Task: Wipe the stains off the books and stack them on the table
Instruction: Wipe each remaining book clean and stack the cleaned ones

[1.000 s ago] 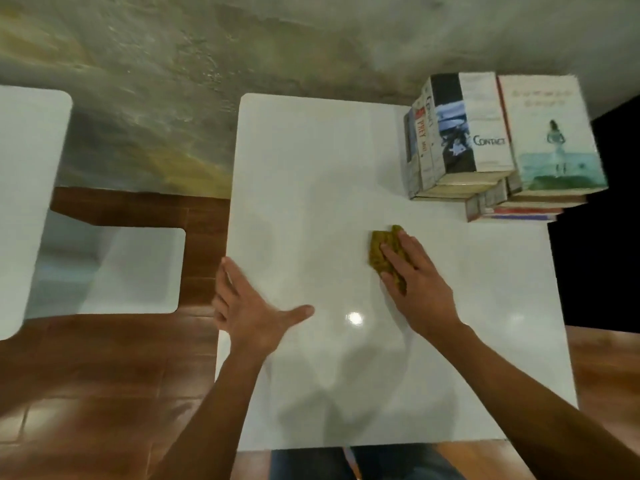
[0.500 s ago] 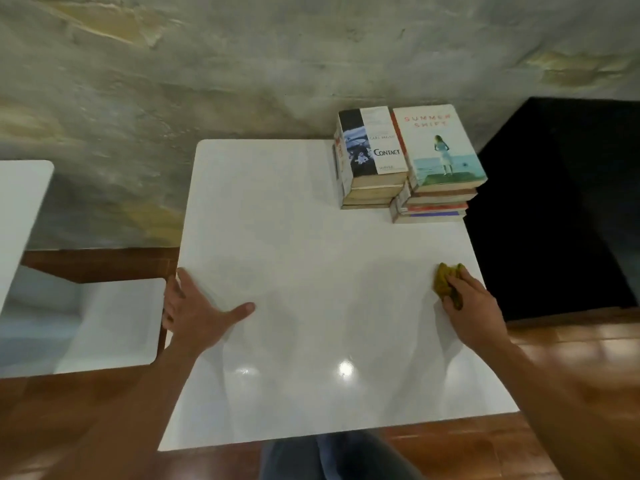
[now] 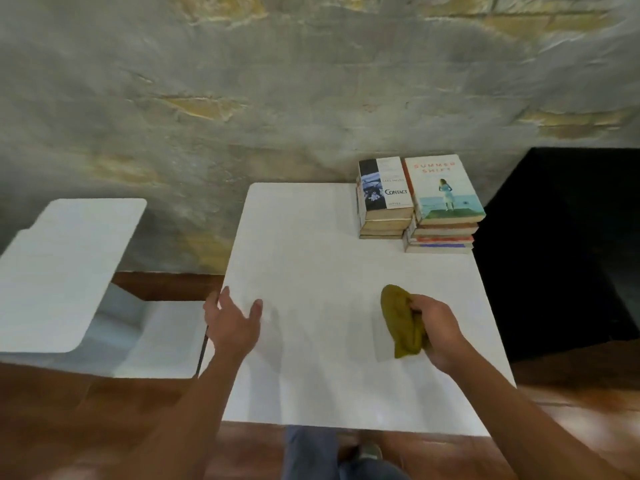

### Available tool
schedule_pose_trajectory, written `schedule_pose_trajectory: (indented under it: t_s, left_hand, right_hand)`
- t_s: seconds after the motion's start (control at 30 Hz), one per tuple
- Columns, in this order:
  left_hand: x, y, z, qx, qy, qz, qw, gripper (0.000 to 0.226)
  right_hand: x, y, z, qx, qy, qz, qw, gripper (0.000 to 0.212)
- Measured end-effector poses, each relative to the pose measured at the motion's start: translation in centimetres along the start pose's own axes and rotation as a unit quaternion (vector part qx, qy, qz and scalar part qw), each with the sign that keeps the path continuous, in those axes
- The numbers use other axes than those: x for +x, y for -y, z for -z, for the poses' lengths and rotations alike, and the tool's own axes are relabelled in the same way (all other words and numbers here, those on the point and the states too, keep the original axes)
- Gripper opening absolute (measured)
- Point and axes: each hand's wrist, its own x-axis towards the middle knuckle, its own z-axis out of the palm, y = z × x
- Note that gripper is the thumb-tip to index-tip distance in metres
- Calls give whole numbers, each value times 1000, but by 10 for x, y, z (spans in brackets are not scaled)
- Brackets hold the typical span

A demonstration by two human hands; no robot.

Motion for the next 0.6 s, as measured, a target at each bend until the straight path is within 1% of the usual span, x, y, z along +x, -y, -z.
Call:
schedule_pose_trajectory:
  t_s: [0.03, 0.07, 0.13, 0.17, 0.23, 0.27, 0.3, 0.33, 0.37, 0.43, 0.47, 0.5, 0.57, 0.6]
  left_hand:
    - [-6, 7, 13, -12, -11, 1, 1000, 68]
    - [-11, 14, 23, -27, -14, 10, 1000, 59]
    - [-22, 36, 44, -31, -9, 54, 998, 46]
    - [-27, 48, 50, -12, -2, 69, 998, 41]
    - [-41, 74, 65, 42, 43, 86, 994, 34]
    - [-45, 78, 60, 33, 59, 113, 991, 32]
    - [-48, 91, 57, 40, 76, 131, 988, 31]
    - [-50, 103, 55, 38, 97, 142, 984, 34]
    - [-45, 120, 53, 36, 117, 159, 980, 43]
    - [-42, 143, 45, 13, 141, 157, 977, 77]
    - [-40, 150, 42, -34, 138, 172, 975, 86]
    - [-39, 156, 38, -86, 140, 208, 964, 84]
    - [-32, 159, 30, -194, 164, 257, 932, 66]
    - [-27, 162, 32, -234, 179, 269, 917, 62]
  right_hand:
    - [-4, 5, -14, -22, 17, 17, 999, 22]
    - [-6, 7, -25, -57, 19, 45, 997, 21]
    - [-7, 2, -47, -147, 13, 103, 984, 19]
    - [-6, -4, -53, -202, 6, 127, 971, 19]
    - [-7, -25, -70, -320, 10, 174, 931, 21]
    - [-5, -36, -69, -363, 8, 198, 911, 19]
    - [-5, -47, -74, -397, 13, 229, 889, 17]
    - [-6, -59, -80, -434, 13, 271, 859, 16]
    - [-6, -71, -92, -473, 14, 308, 825, 16]
    - [-13, -91, -112, -535, -12, 341, 773, 10]
    - [-20, -99, -122, -546, -26, 356, 758, 9]
    - [-28, -108, -134, -549, -40, 373, 747, 14]
    - [-46, -117, -154, -548, -61, 416, 723, 22]
    - [-53, -122, -170, -549, -65, 439, 708, 24]
